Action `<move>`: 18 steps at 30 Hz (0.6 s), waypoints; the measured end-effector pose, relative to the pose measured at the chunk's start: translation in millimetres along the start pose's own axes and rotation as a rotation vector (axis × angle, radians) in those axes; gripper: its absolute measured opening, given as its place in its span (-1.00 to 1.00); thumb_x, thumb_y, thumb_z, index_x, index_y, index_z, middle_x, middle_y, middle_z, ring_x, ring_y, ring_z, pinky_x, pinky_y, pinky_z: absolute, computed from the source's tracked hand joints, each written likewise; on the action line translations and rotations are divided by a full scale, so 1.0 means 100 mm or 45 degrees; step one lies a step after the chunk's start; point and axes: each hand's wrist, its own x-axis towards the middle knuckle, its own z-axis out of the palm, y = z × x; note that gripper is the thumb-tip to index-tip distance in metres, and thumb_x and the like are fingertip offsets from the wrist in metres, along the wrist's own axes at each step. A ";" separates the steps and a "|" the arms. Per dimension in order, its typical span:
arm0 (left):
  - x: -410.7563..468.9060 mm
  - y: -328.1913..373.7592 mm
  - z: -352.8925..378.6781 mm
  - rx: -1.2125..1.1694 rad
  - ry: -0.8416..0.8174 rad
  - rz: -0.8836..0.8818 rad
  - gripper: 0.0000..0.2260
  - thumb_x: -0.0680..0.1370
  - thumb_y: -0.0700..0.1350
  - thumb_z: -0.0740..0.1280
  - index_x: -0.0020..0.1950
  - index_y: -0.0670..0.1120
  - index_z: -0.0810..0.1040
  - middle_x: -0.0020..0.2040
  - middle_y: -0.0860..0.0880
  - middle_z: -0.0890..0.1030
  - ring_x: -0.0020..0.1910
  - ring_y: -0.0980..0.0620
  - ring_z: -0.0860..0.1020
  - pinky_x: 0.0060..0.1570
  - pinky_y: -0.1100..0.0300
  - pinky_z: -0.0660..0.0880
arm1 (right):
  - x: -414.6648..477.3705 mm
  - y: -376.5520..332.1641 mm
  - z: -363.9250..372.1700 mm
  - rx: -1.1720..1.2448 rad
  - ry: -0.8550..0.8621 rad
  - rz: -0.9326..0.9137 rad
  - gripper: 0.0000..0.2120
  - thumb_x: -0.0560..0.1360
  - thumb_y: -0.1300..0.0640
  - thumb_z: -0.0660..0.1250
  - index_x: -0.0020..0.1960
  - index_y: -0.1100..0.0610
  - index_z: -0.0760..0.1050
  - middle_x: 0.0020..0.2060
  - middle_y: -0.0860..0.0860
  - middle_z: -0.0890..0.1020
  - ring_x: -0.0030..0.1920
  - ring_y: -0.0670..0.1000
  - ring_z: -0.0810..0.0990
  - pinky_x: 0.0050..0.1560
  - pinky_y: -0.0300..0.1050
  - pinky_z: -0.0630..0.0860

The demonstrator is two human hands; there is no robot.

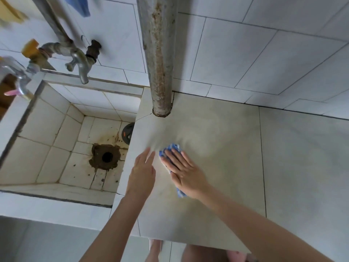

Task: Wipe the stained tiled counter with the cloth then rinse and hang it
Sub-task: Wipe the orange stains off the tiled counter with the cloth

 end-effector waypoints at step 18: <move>-0.40 -0.34 0.03 -0.003 0.074 0.168 -0.62 0.55 -0.28 0.19 0.37 -0.14 0.37 0.40 -0.09 0.35 0.37 -0.05 0.31 0.28 0.11 0.34 | -0.80 -0.51 0.10 0.117 0.086 0.831 -0.48 0.59 0.09 -0.09 0.54 0.13 0.00 0.53 0.04 0.03 0.53 0.04 -0.04 0.50 -0.03 -0.09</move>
